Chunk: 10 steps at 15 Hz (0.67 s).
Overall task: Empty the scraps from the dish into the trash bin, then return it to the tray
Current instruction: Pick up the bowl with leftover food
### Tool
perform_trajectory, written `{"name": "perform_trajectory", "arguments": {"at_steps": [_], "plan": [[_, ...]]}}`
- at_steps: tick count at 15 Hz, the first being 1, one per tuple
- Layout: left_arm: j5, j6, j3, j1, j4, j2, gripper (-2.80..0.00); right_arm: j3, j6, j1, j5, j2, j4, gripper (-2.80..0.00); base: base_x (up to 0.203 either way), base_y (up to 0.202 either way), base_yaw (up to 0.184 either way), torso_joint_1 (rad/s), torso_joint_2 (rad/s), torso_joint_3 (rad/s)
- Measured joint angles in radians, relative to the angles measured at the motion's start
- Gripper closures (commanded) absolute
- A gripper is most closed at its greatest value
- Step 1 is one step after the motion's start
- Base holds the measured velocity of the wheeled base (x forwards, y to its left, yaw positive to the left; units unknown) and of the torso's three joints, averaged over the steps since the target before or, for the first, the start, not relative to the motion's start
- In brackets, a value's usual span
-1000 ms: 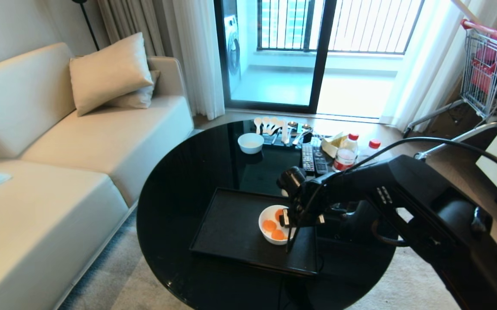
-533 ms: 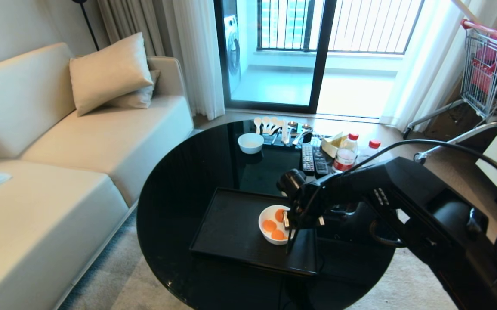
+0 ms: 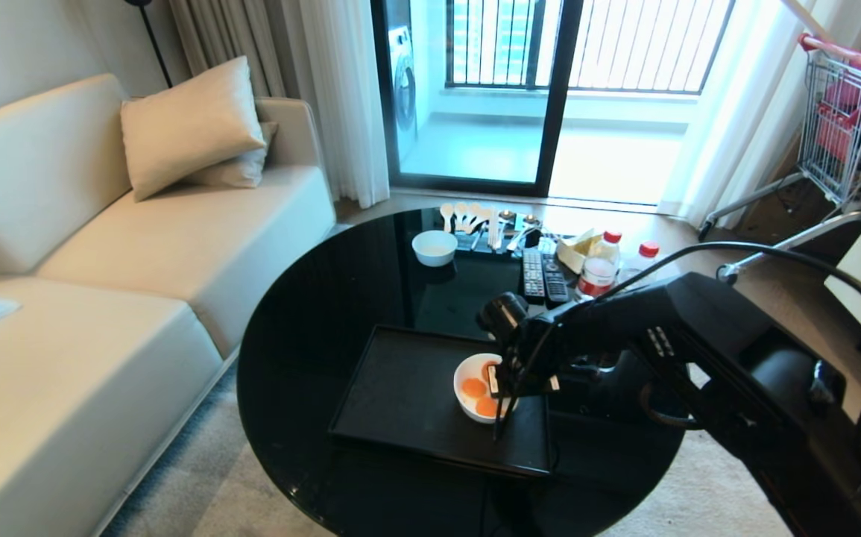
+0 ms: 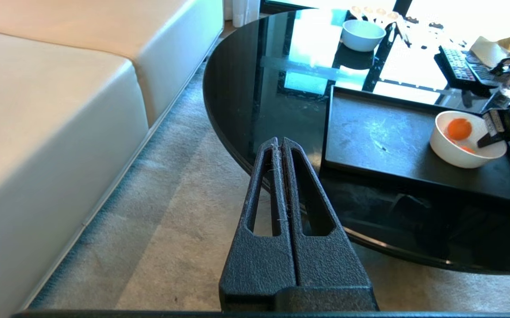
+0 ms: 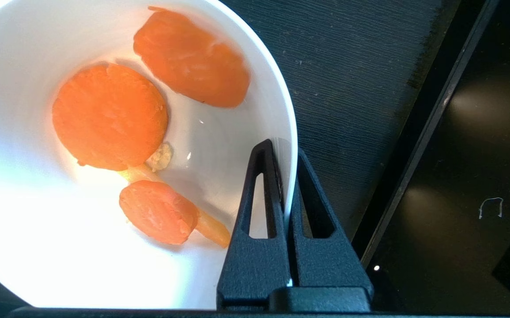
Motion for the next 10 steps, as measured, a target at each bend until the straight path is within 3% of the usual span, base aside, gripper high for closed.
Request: {"name": "perform_trajectory", "arguments": {"at_steps": [10], "plan": [[0.000, 0.000, 0.000, 0.000, 0.000, 0.000, 0.00, 0.007, 0.042, -0.010, 0.000, -0.041, 0.025, 0.00, 0.000, 0.000, 0.000, 0.000, 0.00, 0.000]]}}
